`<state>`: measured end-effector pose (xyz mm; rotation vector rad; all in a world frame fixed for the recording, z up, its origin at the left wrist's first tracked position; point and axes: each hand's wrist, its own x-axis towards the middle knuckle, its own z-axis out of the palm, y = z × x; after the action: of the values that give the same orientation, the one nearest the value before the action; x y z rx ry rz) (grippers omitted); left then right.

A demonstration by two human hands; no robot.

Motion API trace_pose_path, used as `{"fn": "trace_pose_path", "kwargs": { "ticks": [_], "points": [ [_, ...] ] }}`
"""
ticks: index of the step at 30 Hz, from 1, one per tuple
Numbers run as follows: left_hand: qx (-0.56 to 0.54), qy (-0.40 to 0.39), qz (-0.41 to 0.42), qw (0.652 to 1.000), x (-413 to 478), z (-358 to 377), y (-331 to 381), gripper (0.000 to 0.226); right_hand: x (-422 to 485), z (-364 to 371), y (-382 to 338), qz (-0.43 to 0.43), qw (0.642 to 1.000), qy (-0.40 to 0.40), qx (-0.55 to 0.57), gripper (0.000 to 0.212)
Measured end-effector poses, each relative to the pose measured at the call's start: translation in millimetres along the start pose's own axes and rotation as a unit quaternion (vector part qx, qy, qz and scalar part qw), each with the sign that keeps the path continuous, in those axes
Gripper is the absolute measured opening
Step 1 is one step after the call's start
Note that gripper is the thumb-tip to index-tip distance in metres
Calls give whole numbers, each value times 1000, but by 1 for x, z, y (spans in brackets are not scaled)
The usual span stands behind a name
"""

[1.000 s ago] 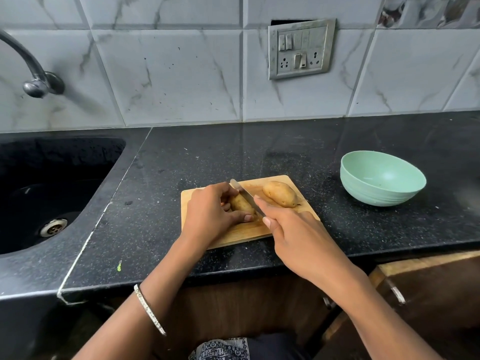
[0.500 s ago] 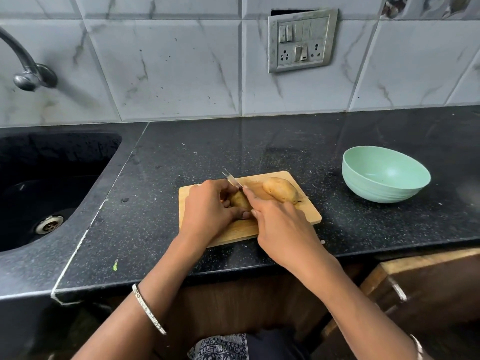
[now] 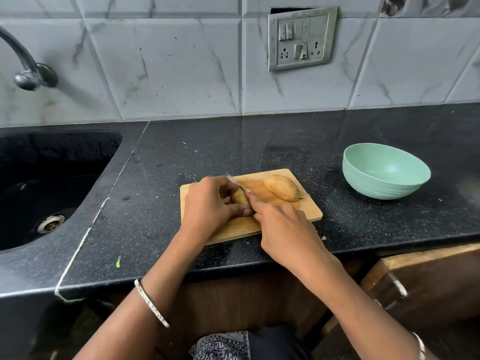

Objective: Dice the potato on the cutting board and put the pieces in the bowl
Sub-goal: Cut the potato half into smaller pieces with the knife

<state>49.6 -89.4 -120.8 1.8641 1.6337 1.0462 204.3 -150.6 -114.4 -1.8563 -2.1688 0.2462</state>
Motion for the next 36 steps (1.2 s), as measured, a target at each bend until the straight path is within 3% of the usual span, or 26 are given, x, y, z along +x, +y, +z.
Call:
{"fn": "trace_pose_path", "kwargs": {
  "ticks": [7,11,15,20,28,33,36],
  "points": [
    [11,-12,1,1000,0,-4,1,59,-19,-4,1,9,1000,-25,-4,67],
    [107,-55,41,992,8,-9,7,71,-21,-6,0,7,1000,-27,-9,67],
    [202,-143,67,967,17,-15,13,58,-23,-7,1,10,1000,-25,-1,64],
    [238,-157,83,955,20,-14,17,54,-37,-15,7,15,999,-38,21,57],
    [191,-128,67,971,15,-8,11,60,-71,-52,35,28,997,-46,50,49],
    [68,-36,17,997,-1,-2,6,72,-54,-48,22,20,997,11,73,49],
    [28,0,-6,1000,-8,2,2,65,-38,-34,9,15,997,19,74,48]
  ]
}}
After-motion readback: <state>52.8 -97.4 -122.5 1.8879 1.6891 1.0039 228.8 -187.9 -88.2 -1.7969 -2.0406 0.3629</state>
